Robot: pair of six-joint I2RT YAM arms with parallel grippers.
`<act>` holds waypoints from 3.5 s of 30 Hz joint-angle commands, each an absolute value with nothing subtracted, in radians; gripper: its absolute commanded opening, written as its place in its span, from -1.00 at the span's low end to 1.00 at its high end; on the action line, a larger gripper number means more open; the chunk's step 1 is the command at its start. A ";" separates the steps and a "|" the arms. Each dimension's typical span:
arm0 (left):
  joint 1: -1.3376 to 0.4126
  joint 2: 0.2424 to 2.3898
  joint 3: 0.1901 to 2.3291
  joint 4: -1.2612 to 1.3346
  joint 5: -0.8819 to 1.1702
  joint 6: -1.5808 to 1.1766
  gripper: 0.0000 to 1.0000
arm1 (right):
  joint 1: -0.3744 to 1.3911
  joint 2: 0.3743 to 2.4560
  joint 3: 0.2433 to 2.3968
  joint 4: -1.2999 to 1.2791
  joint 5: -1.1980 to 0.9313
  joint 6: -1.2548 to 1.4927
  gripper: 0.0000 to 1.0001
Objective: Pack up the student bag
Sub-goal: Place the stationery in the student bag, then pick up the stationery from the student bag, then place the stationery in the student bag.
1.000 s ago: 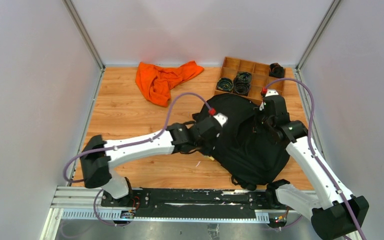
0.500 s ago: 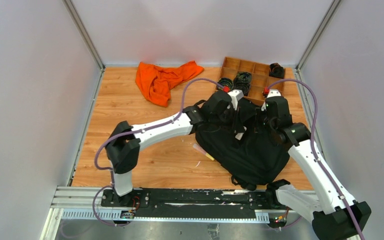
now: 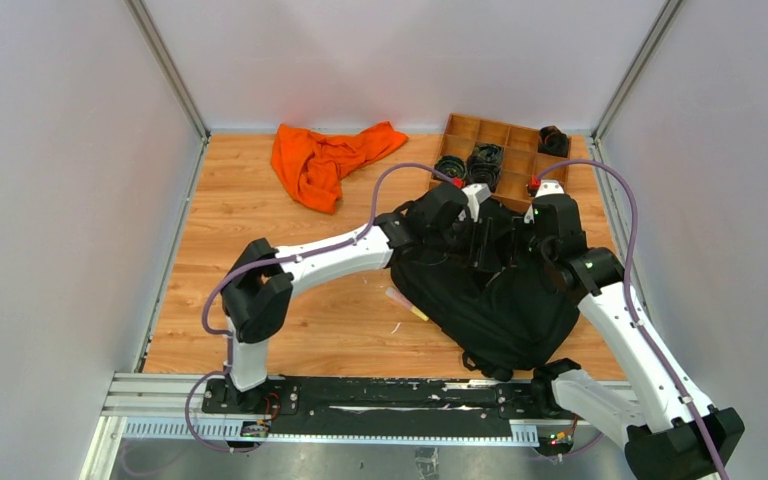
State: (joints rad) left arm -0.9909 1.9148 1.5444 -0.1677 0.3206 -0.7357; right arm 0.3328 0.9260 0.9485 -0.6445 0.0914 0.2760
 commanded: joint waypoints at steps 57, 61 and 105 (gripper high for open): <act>-0.992 1.777 1.061 -0.441 -0.247 -1.037 0.06 | 0.326 0.937 0.991 -0.699 0.135 0.268 -1.00; -0.992 1.738 1.022 -0.453 -0.263 -1.035 -0.04 | 0.325 0.941 0.985 -0.687 0.118 0.273 -1.00; -0.992 1.904 1.495 0.057 0.389 -0.730 -1.00 | 0.325 0.848 0.962 -0.689 0.084 0.276 -1.00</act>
